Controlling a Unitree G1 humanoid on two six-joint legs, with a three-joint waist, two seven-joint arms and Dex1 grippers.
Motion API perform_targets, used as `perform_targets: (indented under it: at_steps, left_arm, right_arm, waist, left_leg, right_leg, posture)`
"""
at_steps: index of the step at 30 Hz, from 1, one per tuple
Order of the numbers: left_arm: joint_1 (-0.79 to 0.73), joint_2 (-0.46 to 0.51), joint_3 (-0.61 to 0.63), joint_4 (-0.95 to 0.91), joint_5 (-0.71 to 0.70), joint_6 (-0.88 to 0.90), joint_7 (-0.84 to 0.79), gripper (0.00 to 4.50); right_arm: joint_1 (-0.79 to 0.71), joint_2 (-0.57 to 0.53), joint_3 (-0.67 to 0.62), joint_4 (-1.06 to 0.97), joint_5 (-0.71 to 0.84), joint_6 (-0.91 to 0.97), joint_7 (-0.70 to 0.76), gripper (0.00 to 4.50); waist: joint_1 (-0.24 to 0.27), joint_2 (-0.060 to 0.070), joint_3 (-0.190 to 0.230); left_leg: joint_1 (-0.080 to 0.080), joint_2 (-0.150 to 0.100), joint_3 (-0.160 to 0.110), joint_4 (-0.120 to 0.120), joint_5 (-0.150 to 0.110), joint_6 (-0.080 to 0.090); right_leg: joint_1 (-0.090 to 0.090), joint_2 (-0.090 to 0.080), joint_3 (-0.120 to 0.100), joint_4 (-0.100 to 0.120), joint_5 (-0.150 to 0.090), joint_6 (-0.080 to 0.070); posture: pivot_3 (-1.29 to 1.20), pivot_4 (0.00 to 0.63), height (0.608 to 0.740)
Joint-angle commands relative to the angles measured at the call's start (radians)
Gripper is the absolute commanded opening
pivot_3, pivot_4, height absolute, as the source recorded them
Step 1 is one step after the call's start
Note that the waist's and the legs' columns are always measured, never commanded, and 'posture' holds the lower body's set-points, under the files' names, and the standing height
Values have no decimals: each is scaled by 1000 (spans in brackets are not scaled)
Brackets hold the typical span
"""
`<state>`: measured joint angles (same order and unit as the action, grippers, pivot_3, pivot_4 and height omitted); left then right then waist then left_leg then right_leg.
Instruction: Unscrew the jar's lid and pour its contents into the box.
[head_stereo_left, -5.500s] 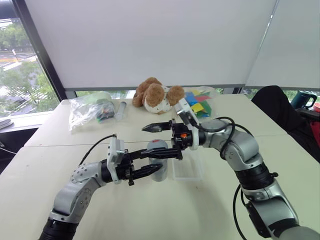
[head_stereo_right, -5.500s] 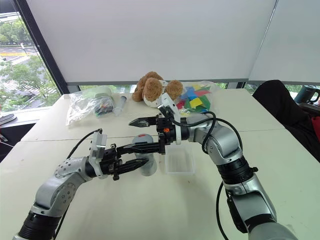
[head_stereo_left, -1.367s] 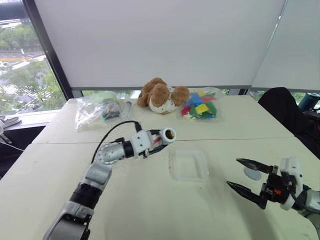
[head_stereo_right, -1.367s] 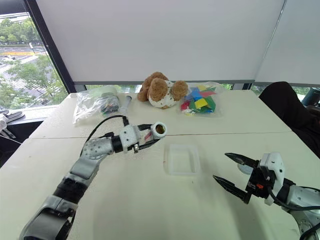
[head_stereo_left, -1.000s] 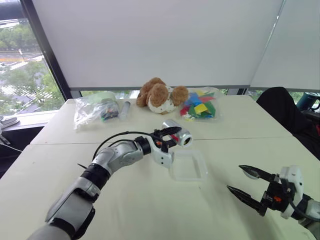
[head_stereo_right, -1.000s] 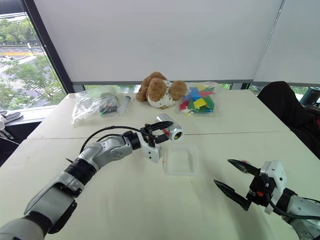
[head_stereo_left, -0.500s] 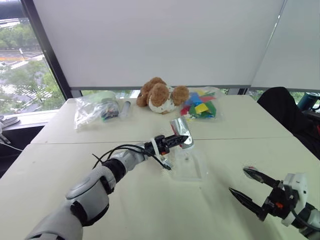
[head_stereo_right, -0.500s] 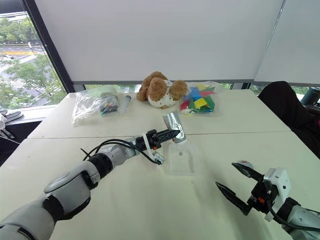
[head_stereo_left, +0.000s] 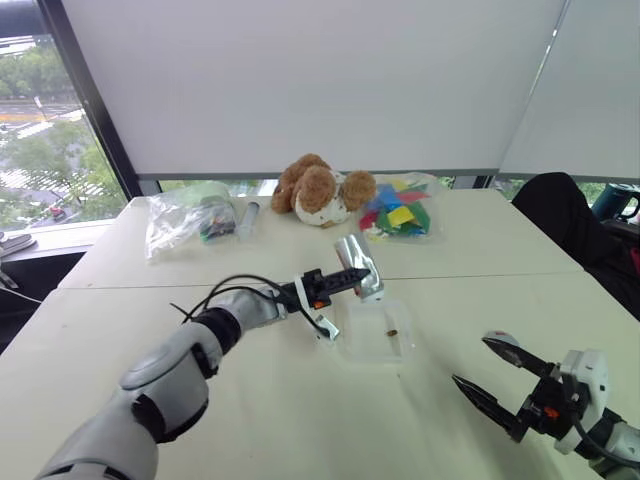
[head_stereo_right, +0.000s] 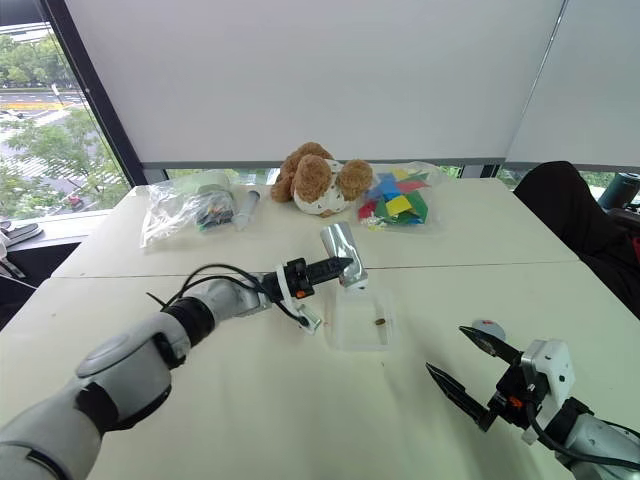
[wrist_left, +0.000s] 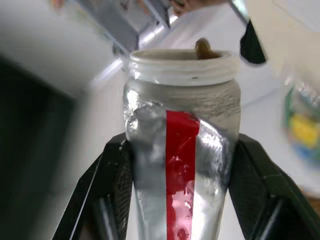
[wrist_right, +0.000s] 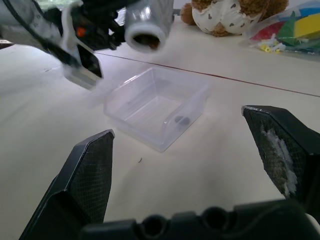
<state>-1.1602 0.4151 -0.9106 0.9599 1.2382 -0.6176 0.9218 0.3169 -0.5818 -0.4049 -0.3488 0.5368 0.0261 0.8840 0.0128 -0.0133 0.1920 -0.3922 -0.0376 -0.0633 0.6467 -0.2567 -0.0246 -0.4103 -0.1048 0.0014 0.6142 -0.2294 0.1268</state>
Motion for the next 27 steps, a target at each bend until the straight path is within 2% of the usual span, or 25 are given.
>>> perform_targets:
  at_steps: [1,2,4,8,12,20,23,27]
  left_arm:
    - [109,36,188,-37,-690,-350,-588,2035]
    - [188,39,246,-127,-974,-273,-863,2035]
    - [263,50,352,-241,-1242,-147,-1117,2035]
    - [360,77,528,-383,-1491,82,-1367,2035]
    - [487,109,665,-546,-1604,247,-1464,2035]
    - [808,204,903,-867,-1804,642,-1532,2035]
    - [935,199,1035,-902,-1868,681,-1528,2035]
    - [1032,147,1220,-924,-1931,653,-1487,2035]
  right_arm:
    - [-23,1,0,2,6,-28,13,4455]
    - [-31,1,2,7,6,-33,17,4455]
    - [-55,-2,9,16,6,-40,24,4455]
    - [-134,6,53,28,6,-96,68,4455]
    - [-223,4,111,40,7,-103,92,4455]
    - [-332,9,189,19,29,-72,106,4455]
    - [-339,16,240,-11,40,-84,146,4455]
    - [-335,16,264,-11,42,-113,189,4455]
  waist:
    - [0,2,-1]
    - [-1,3,-2]
    - [-3,4,-2]
    - [-1,3,-1]
    - [-6,5,-3]
    - [-10,5,-3]
    - [-11,5,-3]
    - [-4,5,-3]
  left_leg:
    - [0,0,1,0,0,-1]
    - [1,0,1,0,0,-1]
    - [2,1,3,0,0,-1]
    - [0,-1,2,3,1,0]
    - [2,-2,2,3,1,0]
    - [3,0,-1,3,0,0]
    - [4,0,-1,3,0,0]
    - [4,1,-2,3,0,0]
  right_leg:
    - [0,-1,0,0,0,0]
    - [0,-2,0,0,0,-1]
    - [1,-4,0,1,1,-1]
    - [1,-4,0,1,2,-2]
    - [4,-3,0,1,2,-2]
    - [3,0,0,5,2,-2]
    - [3,1,0,5,1,-3]
    - [3,1,0,4,1,-3]
  posture:
    - [0,150,740]
    - [0,150,740]
    - [0,150,740]
    - [0,150,740]
    - [0,150,740]
    - [0,150,740]
    - [0,150,740]
    - [0,150,740]
